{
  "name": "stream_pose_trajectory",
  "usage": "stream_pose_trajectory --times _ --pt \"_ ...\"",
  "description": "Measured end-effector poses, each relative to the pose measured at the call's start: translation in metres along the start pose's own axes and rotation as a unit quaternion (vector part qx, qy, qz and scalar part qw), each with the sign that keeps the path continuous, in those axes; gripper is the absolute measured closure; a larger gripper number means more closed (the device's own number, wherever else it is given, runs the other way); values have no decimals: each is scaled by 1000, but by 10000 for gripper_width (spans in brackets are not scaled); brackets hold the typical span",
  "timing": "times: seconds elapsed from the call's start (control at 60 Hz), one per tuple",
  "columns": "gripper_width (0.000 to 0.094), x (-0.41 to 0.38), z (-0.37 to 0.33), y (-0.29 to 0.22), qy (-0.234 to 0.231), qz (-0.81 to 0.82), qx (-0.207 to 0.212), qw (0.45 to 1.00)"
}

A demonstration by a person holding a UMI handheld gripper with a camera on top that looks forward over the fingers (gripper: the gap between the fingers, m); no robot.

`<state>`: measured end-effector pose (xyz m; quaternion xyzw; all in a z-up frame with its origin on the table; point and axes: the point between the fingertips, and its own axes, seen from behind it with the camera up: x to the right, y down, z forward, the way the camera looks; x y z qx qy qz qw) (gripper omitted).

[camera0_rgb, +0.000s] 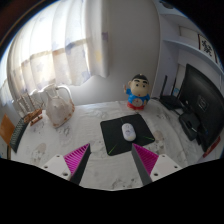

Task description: Arrange mouse

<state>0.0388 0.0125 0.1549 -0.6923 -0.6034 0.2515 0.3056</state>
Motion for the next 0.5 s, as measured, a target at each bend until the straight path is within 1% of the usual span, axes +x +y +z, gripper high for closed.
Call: stream_pose_trajectory --times 0.1,0.233,0.333,0.433,0.5 --pt "84 -16 -48 25 0 -4 -6 1000" --pt "85 -36 -81 47 -11 -11 -14 1000" --pt "87 -43 -88 51 -18 -16 -12 1000" --pt "81 -43 -88 52 -14 -30 -8 999" --pt "80 -49 -87 55 -25 -30 -13 999"
